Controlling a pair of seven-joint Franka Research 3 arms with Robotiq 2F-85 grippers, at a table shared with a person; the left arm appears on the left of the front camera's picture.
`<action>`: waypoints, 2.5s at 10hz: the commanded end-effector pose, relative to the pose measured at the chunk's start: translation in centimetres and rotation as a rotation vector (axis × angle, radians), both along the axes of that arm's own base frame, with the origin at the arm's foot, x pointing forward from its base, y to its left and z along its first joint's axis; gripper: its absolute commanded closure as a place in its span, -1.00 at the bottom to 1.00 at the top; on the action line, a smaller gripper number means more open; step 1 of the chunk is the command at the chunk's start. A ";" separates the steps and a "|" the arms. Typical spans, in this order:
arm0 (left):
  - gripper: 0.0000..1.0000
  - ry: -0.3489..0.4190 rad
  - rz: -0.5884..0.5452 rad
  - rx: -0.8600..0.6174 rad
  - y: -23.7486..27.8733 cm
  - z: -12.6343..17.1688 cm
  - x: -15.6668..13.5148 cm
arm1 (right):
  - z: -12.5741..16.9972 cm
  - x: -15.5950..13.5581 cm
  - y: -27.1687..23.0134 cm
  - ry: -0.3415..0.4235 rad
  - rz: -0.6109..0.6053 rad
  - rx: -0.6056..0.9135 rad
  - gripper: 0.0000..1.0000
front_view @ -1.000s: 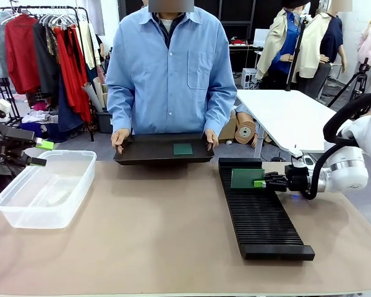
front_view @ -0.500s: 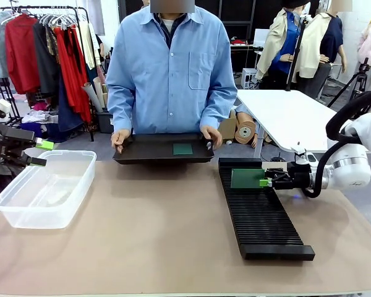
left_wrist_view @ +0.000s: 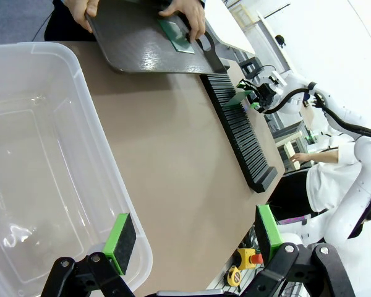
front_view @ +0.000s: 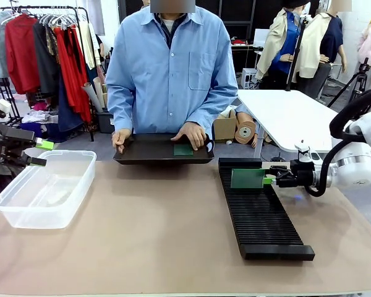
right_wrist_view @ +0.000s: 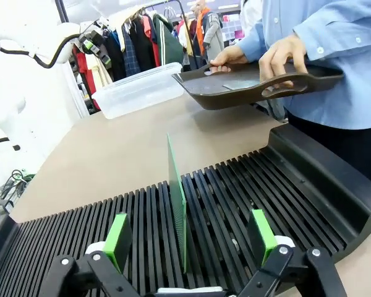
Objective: Sort PCBs into racks and boxes based on the side picked up.
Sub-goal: If the short side of the Blank PCB is picked up, insert it into the PCB Rack ; if the long side is picked up, place it in the Organizing box, then pick up the Blank PCB handed by the Human.
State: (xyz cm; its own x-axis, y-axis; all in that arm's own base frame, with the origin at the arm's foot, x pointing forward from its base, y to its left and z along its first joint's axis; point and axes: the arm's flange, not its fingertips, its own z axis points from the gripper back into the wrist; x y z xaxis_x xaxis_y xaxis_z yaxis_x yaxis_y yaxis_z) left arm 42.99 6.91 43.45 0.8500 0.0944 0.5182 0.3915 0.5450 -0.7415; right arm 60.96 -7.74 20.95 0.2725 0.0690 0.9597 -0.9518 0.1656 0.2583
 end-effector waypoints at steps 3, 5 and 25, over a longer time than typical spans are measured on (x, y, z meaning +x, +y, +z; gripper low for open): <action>-1.00 -0.004 0.004 0.009 0.0 0.0 -0.1 | -0.1 0.0 0.2 -0.006 0.004 -0.005 -1.00; -1.00 -0.004 0.004 0.009 0.0 0.0 -0.1 | -0.1 0.0 0.2 -0.006 0.004 -0.005 -1.00; -1.00 -0.004 0.004 0.009 0.0 0.0 -0.1 | 16.3 -10.2 1.7 0.492 0.083 0.062 -1.00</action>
State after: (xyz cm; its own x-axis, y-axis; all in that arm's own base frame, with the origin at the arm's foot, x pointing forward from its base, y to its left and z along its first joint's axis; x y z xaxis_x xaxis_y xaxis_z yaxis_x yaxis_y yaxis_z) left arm 42.99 6.91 43.42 0.8504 0.0945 0.5176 0.3910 0.5449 -0.7418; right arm 50.31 -6.75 35.95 0.6092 0.0577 0.7909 -0.7930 0.0426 0.6077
